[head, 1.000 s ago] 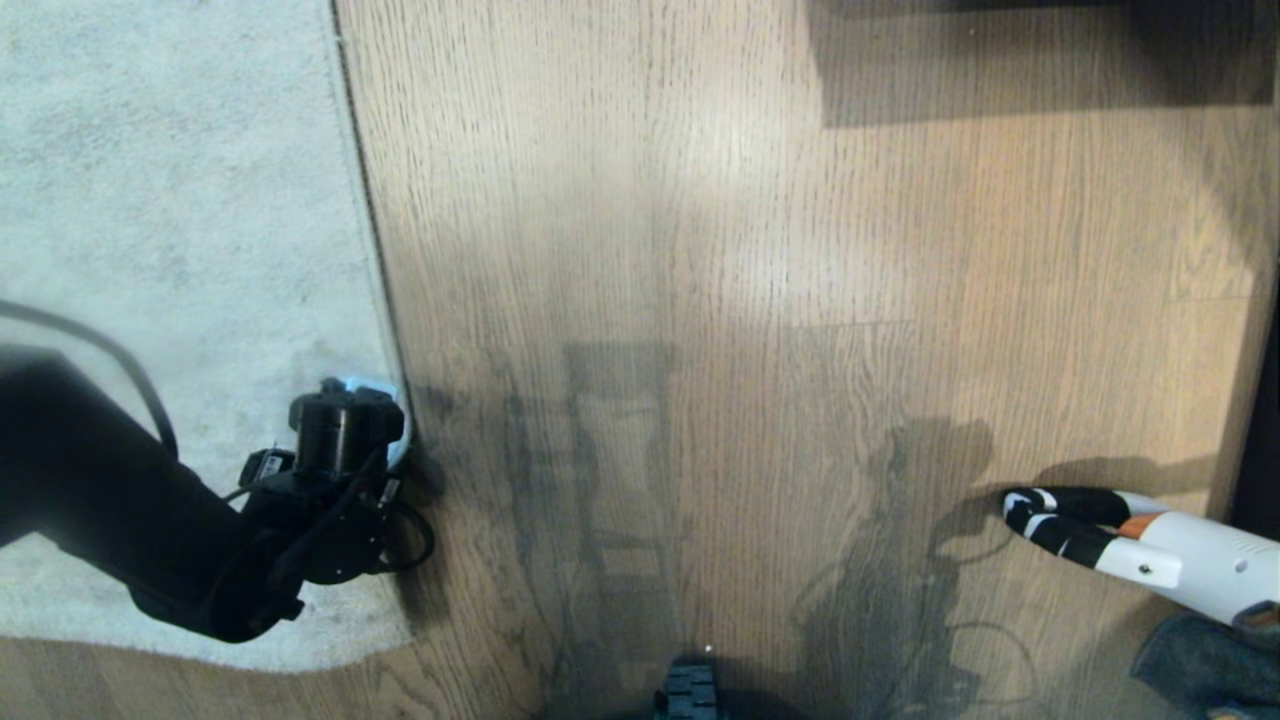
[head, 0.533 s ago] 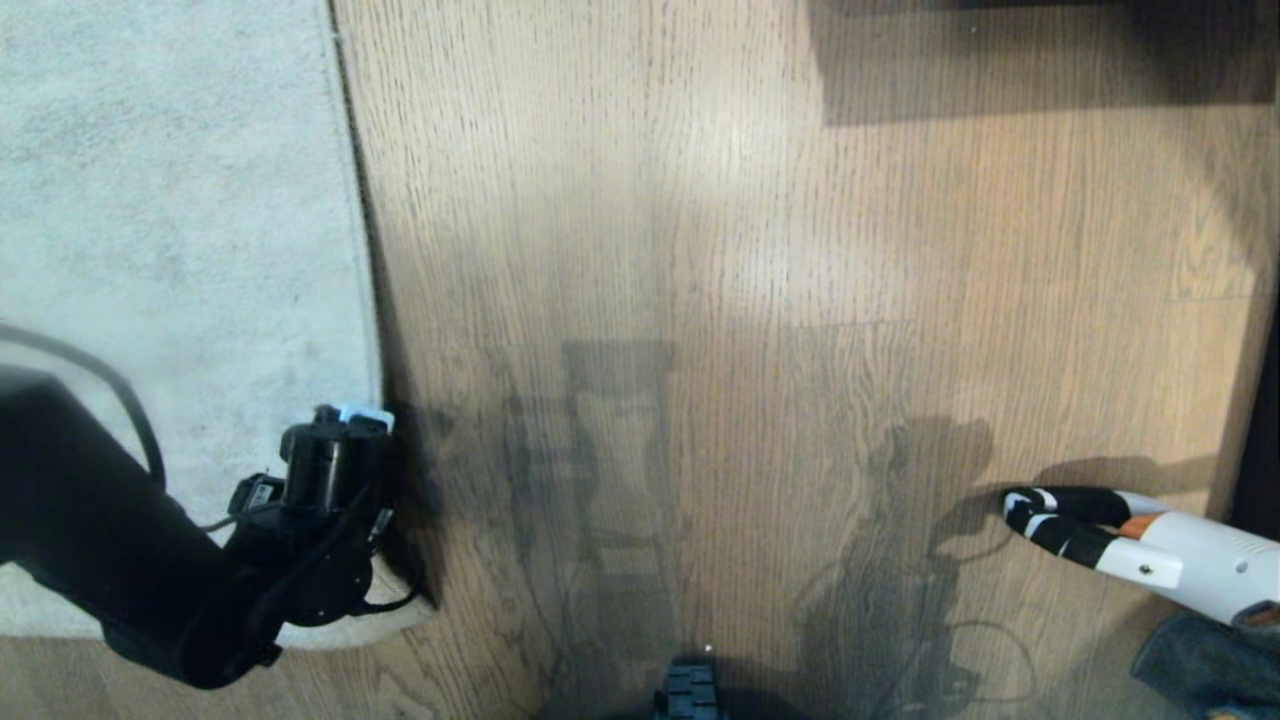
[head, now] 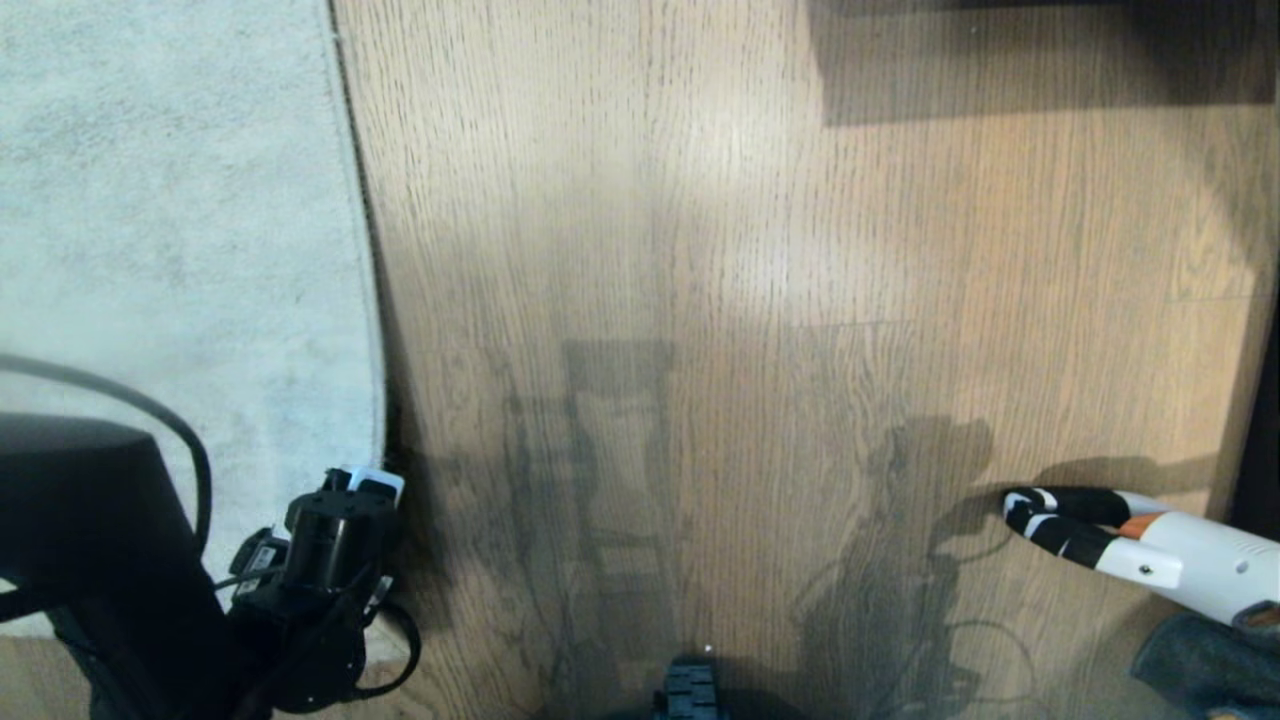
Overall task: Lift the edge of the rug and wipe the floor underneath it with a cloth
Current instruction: Lift up the carpet
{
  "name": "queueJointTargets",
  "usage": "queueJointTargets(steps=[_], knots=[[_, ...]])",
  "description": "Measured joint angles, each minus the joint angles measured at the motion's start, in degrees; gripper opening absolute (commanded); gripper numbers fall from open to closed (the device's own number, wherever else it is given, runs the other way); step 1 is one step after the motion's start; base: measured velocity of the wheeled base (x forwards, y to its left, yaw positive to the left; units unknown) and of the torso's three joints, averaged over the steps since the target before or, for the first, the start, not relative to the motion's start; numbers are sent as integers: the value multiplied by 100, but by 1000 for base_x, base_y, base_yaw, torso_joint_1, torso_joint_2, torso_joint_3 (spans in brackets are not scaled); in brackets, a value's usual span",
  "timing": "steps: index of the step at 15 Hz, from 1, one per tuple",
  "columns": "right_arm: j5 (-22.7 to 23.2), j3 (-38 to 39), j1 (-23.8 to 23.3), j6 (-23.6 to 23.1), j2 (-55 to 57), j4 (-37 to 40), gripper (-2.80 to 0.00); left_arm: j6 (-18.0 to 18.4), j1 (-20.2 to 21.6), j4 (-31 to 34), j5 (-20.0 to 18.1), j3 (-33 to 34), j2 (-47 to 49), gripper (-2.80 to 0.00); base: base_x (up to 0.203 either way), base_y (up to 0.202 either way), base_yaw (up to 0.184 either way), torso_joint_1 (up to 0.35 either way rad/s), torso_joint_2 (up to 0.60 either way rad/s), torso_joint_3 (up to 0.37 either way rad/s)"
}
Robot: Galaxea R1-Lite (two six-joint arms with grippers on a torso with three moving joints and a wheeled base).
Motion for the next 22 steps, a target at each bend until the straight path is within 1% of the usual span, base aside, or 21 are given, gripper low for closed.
queueJointTargets(steps=[6,9,14,15,18,19,22], knots=[[-2,0,-2,0,0,0,-280,-31,2,-222,-7,508,187,0,0,0,0,0,0,0],[1,0,-2,1,0,0,-280,-67,17,-853,-11,849,365,0,0,0,0,0,0,0],[1,0,-2,2,0,0,-280,-74,22,-2409,-16,1510,1043,0,0,0,0,0,0,0],[1,0,-2,0,0,-2,-280,-72,19,-2516,-14,1569,1174,0,0,0,0,0,0,0],[1,0,-2,0,0,0,-280,-64,8,-2538,1,1623,1375,0,0,0,0,0,0,0],[1,0,-2,2,0,0,-280,-69,6,-2538,6,1630,1401,-280,0,0,0,0,0,0],[-2,0,-2,0,0,-2,-280,-67,-8,-2537,9,1633,1413,-280,0,0,0,0,0,0]])
